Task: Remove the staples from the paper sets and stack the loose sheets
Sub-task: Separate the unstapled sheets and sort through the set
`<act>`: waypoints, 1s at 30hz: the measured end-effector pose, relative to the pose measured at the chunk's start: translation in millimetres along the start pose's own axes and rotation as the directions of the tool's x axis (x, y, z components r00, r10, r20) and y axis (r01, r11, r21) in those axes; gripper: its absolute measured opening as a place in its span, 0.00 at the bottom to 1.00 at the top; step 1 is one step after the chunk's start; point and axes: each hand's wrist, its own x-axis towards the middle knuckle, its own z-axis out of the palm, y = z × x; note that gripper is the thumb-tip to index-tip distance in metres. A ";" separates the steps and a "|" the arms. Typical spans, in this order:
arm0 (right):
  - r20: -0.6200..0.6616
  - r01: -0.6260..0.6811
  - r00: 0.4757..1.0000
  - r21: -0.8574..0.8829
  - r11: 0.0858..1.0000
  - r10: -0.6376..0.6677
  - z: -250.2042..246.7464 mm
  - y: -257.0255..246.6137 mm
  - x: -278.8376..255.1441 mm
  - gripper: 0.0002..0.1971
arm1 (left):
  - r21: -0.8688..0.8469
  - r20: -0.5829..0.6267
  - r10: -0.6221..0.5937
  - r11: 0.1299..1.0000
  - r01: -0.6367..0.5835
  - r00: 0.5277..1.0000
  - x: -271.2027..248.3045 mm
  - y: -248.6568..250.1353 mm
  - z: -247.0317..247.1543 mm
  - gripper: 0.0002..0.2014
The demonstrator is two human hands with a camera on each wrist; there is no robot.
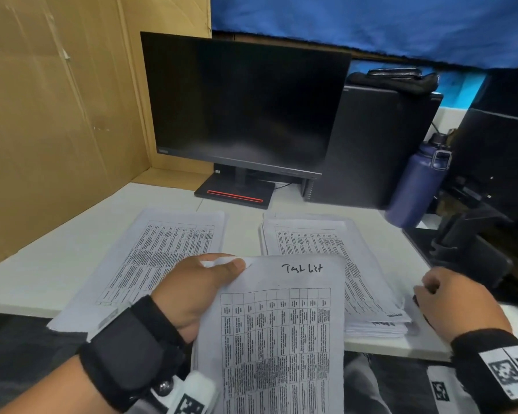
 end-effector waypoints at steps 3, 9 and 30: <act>-0.246 0.214 0.952 0.103 0.971 -0.183 -18.4 -26.8 -14.8 0.10 | 0.004 0.004 0.019 1.000 -0.019 1.000 -4.2 1.5 5.8 0.11; -0.291 0.763 0.643 0.314 0.564 -0.708 -30.4 -114.9 -101.0 0.02 | 0.047 0.038 0.063 0.997 -0.065 0.997 -16.4 3.0 20.4 0.09; 0.331 -0.150 0.860 0.892 0.427 -0.387 -12.6 -139.2 -115.7 0.02 | 0.318 0.349 0.210 0.890 -0.326 0.913 -41.9 3.6 33.5 0.14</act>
